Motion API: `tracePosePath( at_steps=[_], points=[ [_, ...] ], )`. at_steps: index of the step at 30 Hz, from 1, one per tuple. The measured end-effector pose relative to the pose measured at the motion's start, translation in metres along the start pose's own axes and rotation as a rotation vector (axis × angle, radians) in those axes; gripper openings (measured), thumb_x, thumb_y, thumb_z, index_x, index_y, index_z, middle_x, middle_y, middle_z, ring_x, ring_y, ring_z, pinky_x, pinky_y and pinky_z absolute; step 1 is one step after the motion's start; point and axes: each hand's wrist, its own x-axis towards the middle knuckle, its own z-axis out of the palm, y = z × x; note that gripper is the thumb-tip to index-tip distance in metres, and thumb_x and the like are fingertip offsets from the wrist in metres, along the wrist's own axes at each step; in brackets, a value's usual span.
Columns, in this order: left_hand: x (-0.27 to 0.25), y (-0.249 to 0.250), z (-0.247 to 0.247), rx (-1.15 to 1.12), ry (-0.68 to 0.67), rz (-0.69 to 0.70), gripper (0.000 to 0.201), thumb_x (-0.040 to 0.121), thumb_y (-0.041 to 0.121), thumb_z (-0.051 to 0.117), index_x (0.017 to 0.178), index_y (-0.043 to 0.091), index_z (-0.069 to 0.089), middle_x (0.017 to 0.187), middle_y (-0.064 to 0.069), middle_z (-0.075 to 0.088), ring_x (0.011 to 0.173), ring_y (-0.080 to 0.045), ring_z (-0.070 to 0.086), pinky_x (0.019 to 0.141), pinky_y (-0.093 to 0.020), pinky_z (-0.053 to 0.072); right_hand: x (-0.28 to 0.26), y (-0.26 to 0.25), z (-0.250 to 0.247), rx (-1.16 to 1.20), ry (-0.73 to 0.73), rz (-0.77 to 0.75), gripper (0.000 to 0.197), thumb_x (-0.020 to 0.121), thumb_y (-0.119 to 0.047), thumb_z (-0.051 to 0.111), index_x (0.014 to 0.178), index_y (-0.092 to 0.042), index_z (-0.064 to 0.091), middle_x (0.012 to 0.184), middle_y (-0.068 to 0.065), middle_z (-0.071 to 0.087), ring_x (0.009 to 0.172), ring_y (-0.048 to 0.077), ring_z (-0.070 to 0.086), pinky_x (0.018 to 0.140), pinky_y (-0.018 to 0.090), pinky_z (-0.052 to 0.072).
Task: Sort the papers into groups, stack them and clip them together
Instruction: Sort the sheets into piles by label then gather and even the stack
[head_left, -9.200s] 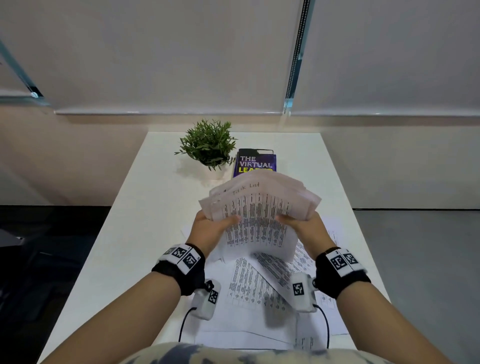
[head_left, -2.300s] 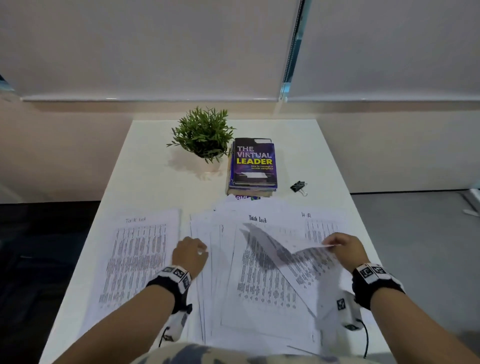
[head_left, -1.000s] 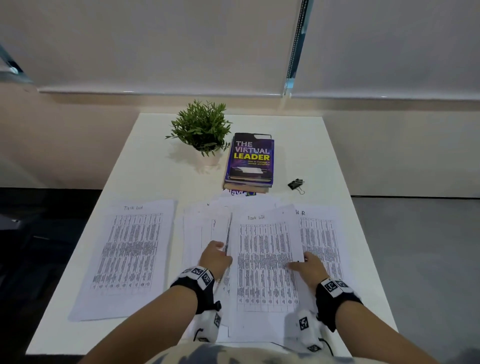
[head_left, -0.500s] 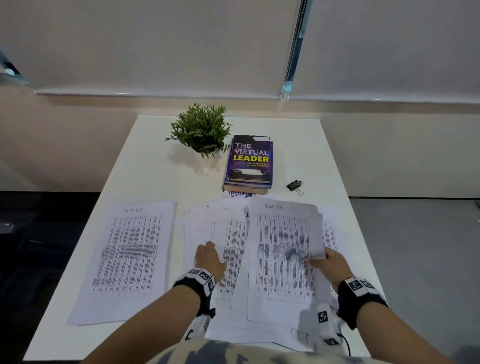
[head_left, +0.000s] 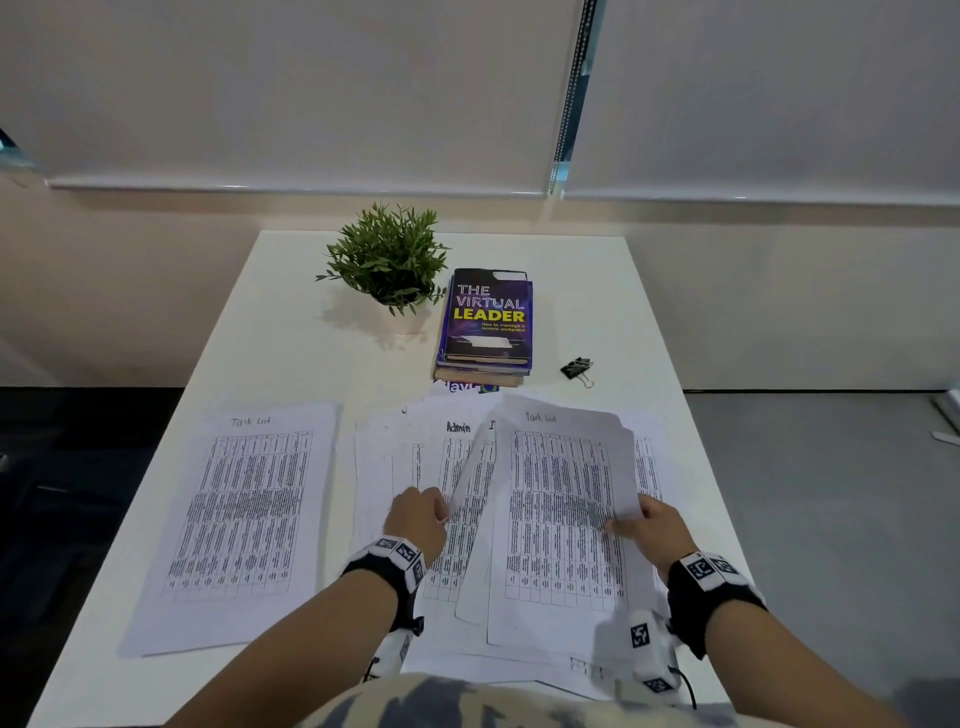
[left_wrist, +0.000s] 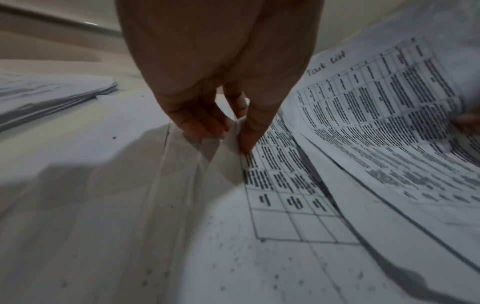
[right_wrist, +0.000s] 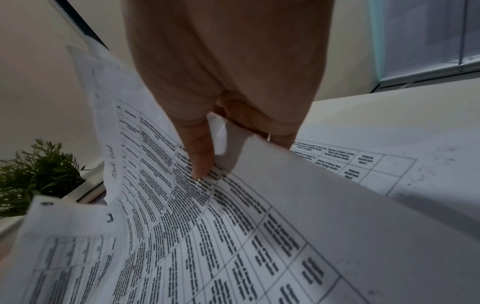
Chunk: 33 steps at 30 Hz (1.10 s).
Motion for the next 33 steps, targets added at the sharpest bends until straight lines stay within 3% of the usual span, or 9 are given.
tracePosePath(
  at_steps=[3, 5, 7, 11, 16, 22, 26, 29, 33],
  points=[
    [-0.004, 0.000, 0.006, 0.004, 0.117, -0.010, 0.027, 0.080, 0.005, 0.063, 0.074, 0.030, 0.055, 0.126, -0.004, 0.040, 0.118, -0.025, 0.043, 0.080, -0.031, 0.049, 0.000, -0.003, 0.001, 0.001, -0.010, -0.011, 0.026, 0.073, 0.006, 0.075, 0.094, -0.008, 0.070, 0.096, 0.013, 0.071, 0.091, 0.030, 0.064, 0.068, 0.026, 0.047],
    [-0.004, 0.000, 0.008, -0.089, 0.115, -0.052, 0.032, 0.078, -0.003, 0.060, 0.070, 0.028, 0.056, 0.134, -0.008, 0.032, 0.123, -0.027, 0.039, 0.080, -0.031, 0.049, 0.001, -0.004, 0.002, -0.016, -0.018, -0.022, 0.023, 0.074, 0.005, 0.075, 0.092, -0.009, 0.070, 0.098, 0.015, 0.072, 0.094, 0.032, 0.065, 0.070, 0.028, 0.048],
    [0.000, 0.001, 0.006, -0.197, 0.108, -0.073, 0.038, 0.075, -0.010, 0.056, 0.064, 0.027, 0.055, 0.130, -0.011, 0.032, 0.110, -0.026, 0.048, 0.078, -0.031, 0.054, 0.002, -0.004, 0.003, -0.034, -0.028, -0.027, 0.022, 0.075, 0.003, 0.075, 0.093, -0.009, 0.070, 0.099, 0.016, 0.072, 0.094, 0.033, 0.065, 0.075, 0.032, 0.050],
    [0.001, 0.008, -0.001, -0.299, 0.033, -0.081, 0.026, 0.078, -0.005, 0.062, 0.071, 0.019, 0.056, 0.106, -0.009, 0.046, 0.066, -0.018, 0.054, 0.052, -0.022, 0.049, 0.004, -0.003, 0.002, -0.083, -0.036, -0.039, 0.021, 0.075, -0.002, 0.075, 0.096, -0.005, 0.070, 0.098, 0.015, 0.072, 0.094, 0.033, 0.066, 0.083, 0.041, 0.052],
    [-0.005, 0.016, -0.010, -0.265, 0.035, -0.024, 0.009, 0.095, 0.007, 0.053, 0.104, 0.010, 0.053, 0.097, -0.004, 0.055, 0.079, -0.019, 0.051, 0.068, -0.023, 0.039, 0.003, -0.006, 0.000, -0.012, -0.067, -0.046, 0.026, 0.077, 0.000, 0.076, 0.098, -0.013, 0.068, 0.100, 0.011, 0.072, 0.096, 0.030, 0.066, 0.079, 0.034, 0.050],
    [-0.015, 0.029, -0.057, -0.463, 0.226, -0.016, 0.022, 0.089, -0.009, 0.045, 0.084, 0.009, 0.056, 0.082, -0.005, 0.058, 0.063, -0.016, 0.048, 0.053, -0.020, 0.036, 0.003, -0.035, -0.005, 0.278, -0.173, 0.044, 0.024, 0.080, 0.001, 0.073, 0.101, -0.004, 0.062, 0.093, 0.015, 0.067, 0.083, 0.028, 0.062, 0.075, 0.035, 0.047],
    [-0.021, 0.040, -0.089, -0.628, 0.230, 0.035, 0.012, 0.089, -0.004, 0.057, 0.089, 0.008, 0.062, 0.084, -0.001, 0.060, 0.072, -0.011, 0.051, 0.059, -0.020, 0.036, 0.008, -0.054, 0.007, 0.524, -0.224, 0.103, 0.047, 0.080, -0.007, 0.074, 0.119, -0.008, 0.047, 0.108, 0.014, 0.064, 0.099, 0.025, 0.063, 0.083, 0.031, 0.047],
    [-0.022, 0.044, -0.097, -0.752, 0.171, 0.057, 0.010, 0.086, 0.002, 0.064, 0.091, 0.011, 0.067, 0.097, -0.006, 0.071, 0.089, -0.023, 0.062, 0.075, -0.031, 0.048, 0.008, -0.064, 0.020, 0.539, -0.250, 0.073, 0.028, 0.089, -0.009, 0.066, 0.113, 0.002, 0.057, 0.096, 0.013, 0.064, 0.087, 0.025, 0.060, 0.081, 0.034, 0.047],
    [-0.026, 0.051, -0.099, -0.878, 0.082, 0.038, 0.027, 0.087, 0.003, 0.055, 0.094, 0.024, 0.069, 0.111, -0.006, 0.073, 0.104, -0.029, 0.068, 0.091, -0.051, 0.056, 0.001, -0.078, 0.035, 0.534, -0.303, 0.042, 0.017, 0.092, -0.009, 0.063, 0.108, -0.003, 0.058, 0.083, 0.004, 0.060, 0.073, 0.017, 0.056, 0.068, 0.029, 0.045]
  ],
)
